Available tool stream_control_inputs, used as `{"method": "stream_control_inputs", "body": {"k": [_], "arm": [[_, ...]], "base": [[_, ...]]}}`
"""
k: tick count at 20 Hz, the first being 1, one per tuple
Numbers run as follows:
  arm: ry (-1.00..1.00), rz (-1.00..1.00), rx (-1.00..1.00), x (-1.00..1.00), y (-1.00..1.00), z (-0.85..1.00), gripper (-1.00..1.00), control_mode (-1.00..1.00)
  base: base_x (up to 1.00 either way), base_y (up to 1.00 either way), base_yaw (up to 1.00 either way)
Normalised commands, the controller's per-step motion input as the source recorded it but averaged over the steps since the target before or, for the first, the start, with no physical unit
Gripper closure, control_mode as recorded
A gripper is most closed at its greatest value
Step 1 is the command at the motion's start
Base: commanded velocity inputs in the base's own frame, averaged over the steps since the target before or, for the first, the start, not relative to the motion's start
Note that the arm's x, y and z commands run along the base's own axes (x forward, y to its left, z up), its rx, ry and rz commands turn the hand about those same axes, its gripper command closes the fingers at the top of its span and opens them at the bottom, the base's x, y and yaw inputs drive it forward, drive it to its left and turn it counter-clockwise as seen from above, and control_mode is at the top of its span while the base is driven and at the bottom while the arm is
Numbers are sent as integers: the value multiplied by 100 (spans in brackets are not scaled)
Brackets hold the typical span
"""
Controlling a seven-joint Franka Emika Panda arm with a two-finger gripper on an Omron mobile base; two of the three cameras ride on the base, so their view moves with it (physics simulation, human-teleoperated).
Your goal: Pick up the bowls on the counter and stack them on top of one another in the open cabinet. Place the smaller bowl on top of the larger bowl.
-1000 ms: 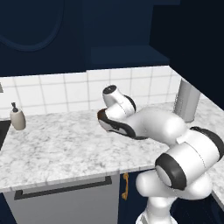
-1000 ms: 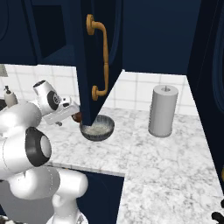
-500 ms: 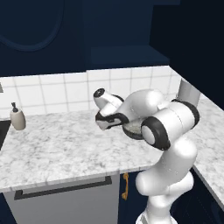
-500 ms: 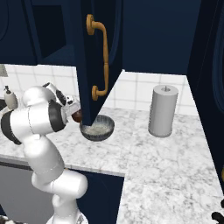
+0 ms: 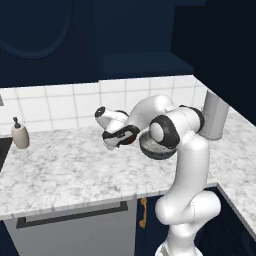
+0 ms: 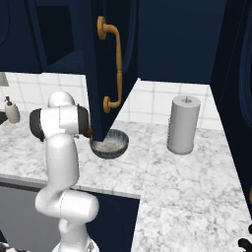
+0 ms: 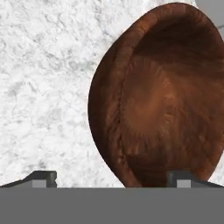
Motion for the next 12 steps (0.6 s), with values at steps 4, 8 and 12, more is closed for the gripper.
{"method": "stream_control_inputs", "body": {"k": [4, 8, 12], "arm": [[13, 7, -3, 47, 1, -13, -100, -100], [12, 6, -1, 25, -4, -22, 100, -100], [1, 1, 0, -12, -29, -16, 100, -100]], "base": [[0, 0, 0], [0, 0, 0], [0, 0, 0]]}}
